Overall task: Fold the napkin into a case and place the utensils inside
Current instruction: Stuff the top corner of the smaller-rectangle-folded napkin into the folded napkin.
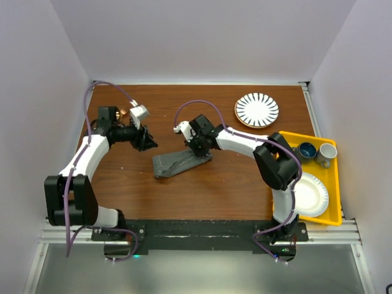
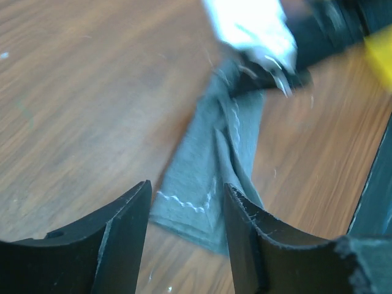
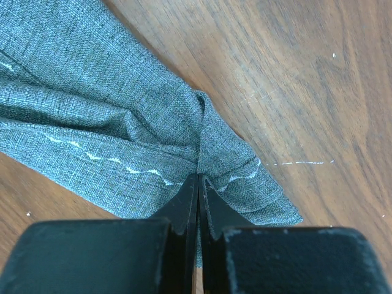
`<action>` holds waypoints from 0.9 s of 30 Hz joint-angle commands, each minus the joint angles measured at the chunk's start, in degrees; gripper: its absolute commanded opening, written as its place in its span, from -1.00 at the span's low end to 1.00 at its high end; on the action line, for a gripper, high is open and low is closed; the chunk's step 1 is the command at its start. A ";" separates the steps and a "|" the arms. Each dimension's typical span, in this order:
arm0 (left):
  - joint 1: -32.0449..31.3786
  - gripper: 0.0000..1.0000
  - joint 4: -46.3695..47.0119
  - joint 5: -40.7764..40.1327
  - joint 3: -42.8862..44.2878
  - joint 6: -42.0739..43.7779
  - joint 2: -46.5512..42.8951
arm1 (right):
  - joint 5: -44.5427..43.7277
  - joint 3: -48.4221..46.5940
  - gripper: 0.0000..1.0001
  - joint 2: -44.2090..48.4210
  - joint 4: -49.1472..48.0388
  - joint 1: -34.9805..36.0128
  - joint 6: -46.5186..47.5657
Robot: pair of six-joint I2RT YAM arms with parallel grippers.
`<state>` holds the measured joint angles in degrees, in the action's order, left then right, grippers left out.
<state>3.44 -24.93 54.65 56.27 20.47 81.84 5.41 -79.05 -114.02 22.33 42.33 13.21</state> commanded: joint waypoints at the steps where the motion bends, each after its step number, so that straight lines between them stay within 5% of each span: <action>1: -8.17 0.15 -11.13 -5.51 -2.91 20.85 -4.93 | 0.74 -1.37 -1.00 -2.44 3.07 -0.58 -1.00; 10: -23.47 0.29 3.56 -20.89 -11.62 10.39 -8.72 | 2.41 -3.92 -1.00 -4.81 5.62 -0.67 -1.44; 16: -25.15 0.21 4.80 -25.47 -13.12 9.76 -5.92 | 3.20 -4.71 -1.00 -5.78 6.68 -0.67 -1.70; 20: -25.33 -0.04 3.66 -27.67 -11.54 11.17 -2.75 | 3.29 -4.89 -1.00 -6.22 6.76 -0.67 -1.52; 27: -25.33 0.10 1.20 -23.11 -8.46 12.05 -1.25 | 3.20 -6.21 -1.00 -7.18 7.47 -0.93 -1.00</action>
<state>-21.54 -23.68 28.75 44.38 31.20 80.99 8.49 -84.97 -117.54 28.40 41.47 12.03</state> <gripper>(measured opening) 0.525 0.007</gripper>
